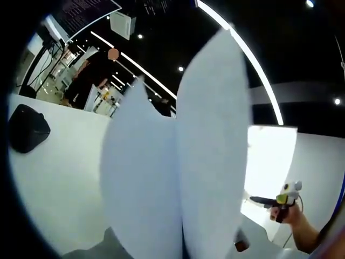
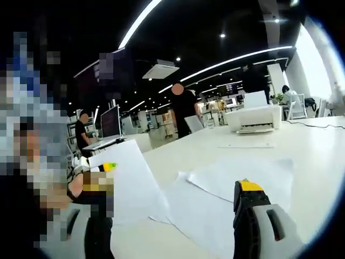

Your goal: Organize the stack of printing papers by aligning and flattening the scattered papers on the table

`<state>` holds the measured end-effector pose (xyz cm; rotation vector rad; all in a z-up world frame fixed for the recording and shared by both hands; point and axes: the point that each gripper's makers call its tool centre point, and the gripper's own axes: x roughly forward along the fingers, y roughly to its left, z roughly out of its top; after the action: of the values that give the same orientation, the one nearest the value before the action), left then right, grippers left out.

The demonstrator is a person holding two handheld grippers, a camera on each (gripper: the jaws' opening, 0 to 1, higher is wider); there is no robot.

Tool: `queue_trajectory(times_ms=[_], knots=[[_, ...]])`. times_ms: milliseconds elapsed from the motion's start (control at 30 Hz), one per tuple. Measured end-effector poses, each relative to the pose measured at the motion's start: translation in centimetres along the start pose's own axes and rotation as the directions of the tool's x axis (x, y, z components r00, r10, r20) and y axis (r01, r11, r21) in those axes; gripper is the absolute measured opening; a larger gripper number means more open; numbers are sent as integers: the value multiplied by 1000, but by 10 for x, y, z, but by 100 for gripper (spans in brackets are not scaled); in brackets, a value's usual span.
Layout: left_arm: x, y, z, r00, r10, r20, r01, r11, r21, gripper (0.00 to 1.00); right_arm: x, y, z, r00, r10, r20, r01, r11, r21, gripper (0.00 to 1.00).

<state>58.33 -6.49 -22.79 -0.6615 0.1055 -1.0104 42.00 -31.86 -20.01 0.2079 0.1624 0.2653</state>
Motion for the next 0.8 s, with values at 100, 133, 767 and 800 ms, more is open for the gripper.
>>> queue_trajectory(times_ms=[100,133,767,800], knots=[[0,0,0,1000,1,0,-1,1000,1,6,0,-2,-1,1000,-5,-4,5,1000,0,88],[0,0,0,1000,1,0,-1,1000,2,6,1,-2,-1,1000,-4,-4,4,1000,2,88],[0,0,0,1000,2,-2,-2,1000,0,6,15,-1,3,1000,0,-8,0,1000,-4,88],[0,0,0,1000,2,-2,-2,1000,1,6,16,-1,3,1000,-2,-11,2,1000,-7,88]])
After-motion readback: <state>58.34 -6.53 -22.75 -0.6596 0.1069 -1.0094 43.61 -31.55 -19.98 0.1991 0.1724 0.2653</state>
